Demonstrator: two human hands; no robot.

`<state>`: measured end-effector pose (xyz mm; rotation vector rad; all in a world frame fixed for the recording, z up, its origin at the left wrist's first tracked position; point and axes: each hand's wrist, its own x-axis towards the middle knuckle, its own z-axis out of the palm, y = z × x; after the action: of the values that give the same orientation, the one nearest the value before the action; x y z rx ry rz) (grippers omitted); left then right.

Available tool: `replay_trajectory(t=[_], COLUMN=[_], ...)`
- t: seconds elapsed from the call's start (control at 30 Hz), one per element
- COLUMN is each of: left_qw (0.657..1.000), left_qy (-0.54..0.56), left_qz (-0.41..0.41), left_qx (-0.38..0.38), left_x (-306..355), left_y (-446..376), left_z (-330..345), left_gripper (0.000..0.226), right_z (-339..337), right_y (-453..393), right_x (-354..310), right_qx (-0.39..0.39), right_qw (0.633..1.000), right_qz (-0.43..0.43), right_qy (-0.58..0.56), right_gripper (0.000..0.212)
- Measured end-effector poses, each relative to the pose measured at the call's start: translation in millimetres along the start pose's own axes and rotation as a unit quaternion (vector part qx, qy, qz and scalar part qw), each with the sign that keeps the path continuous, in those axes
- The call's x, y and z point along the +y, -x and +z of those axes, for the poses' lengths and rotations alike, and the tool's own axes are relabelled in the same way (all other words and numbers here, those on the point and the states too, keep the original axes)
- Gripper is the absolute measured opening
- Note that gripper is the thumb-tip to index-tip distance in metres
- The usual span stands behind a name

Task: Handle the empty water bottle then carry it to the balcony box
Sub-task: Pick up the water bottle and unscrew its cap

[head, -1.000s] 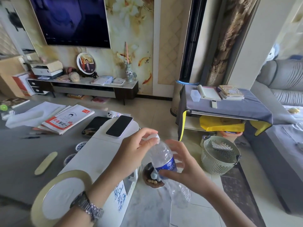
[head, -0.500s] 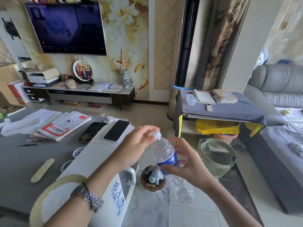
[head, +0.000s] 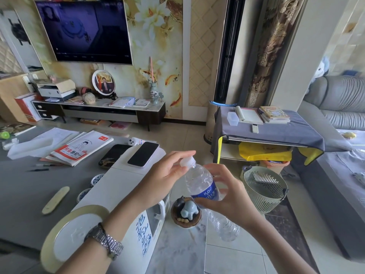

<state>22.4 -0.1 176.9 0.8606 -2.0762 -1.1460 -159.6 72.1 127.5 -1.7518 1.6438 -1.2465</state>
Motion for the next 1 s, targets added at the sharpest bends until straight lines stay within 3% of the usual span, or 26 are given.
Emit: replay_trajectory(t=[0.2, 0.37, 0.53, 0.6, 0.8, 1.0], left_qw=[0.998, 0.994, 1.000, 1.000, 0.995, 0.985], left_qy=[-0.030, -0.061, 0.018, -0.011, -0.095, -0.098], left_qz=[-0.018, -0.019, -0.005, 0.009, -0.006, -0.042], left_qx=[0.045, 0.094, -0.009, -0.022, 0.036, 0.137], left_x=[-3.4, -1.4, -1.4, -3.1, -10.6, -18.0], left_y=[-3.4, -5.3, 0.4, 1.2, -4.0, -5.1], left_z=[-0.9, 5.2, 0.7, -1.4, -1.6, -5.6], left_gripper=[0.020, 0.026, 0.033, 0.034, 0.016, 0.038], right_z=[0.4, -0.3, -5.6, -5.6, 1.4, 5.6], right_y=[4.3, 5.4, 7.4, 7.6, 8.5, 4.0], right_x=[-1.6, -0.7, 3.2, 3.8, 5.6, 9.0], right_qx=[-0.016, -0.017, -0.002, -0.008, -0.012, -0.012], right_qw=[0.999, 0.999, 0.999, 0.999, 0.996, 0.991], right_qz=[-0.003, -0.005, -0.011, -0.011, -0.013, -0.020], right_qy=[0.029, 0.038, 0.045, 0.053, 0.089, 0.134], right_gripper=[0.072, 0.074, 0.074, 0.074, 0.074, 0.077])
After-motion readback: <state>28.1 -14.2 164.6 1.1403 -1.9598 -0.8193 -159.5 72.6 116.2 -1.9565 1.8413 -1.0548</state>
